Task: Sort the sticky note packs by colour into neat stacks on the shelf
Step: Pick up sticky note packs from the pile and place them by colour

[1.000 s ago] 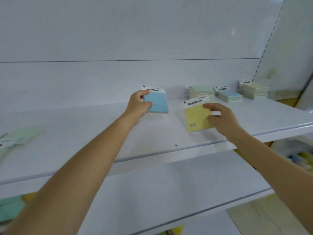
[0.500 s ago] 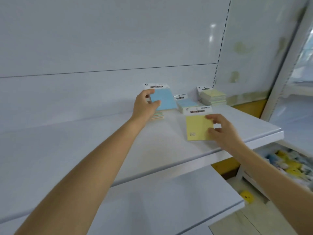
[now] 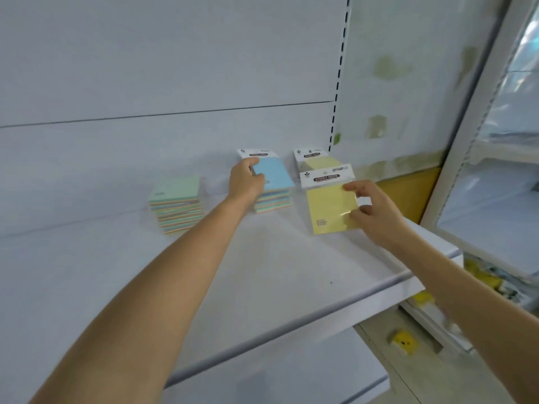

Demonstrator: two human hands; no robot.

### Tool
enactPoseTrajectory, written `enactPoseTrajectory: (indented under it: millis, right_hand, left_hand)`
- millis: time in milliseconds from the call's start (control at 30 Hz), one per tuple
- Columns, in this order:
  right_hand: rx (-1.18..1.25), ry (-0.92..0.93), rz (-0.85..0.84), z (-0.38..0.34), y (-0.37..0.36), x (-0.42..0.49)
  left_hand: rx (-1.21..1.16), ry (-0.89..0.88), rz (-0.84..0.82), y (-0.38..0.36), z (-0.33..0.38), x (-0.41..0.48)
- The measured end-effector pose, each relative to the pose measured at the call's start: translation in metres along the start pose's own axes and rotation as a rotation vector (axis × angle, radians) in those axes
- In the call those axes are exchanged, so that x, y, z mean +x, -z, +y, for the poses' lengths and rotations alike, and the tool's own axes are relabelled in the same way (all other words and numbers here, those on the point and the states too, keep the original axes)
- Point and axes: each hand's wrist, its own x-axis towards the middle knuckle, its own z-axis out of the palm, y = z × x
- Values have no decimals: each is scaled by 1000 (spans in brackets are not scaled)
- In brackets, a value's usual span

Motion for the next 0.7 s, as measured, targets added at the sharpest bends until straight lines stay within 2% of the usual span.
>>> enactPoseTrajectory:
  millis: [233, 433, 500, 567, 633, 700]
  right_hand:
    - [173, 99, -77, 19, 26, 60]
    - [288, 106, -76, 17, 46, 98]
    - [302, 110, -41, 14, 50, 114]
    - [271, 114, -29, 12, 49, 132]
    - [249, 88, -55, 9, 41, 149]
    - [208, 61, -76, 5, 30, 158]
  left_hand:
    - [315, 144, 103, -26, -11, 22]
    - [449, 221, 179, -29, -7, 18]
    - [565, 82, 242, -29, -9, 12]
    - [613, -141, 262, -34, -5, -2]
    - [629, -312, 138, -44, 0, -19]
    - [655, -353, -24, -56, 3, -33]
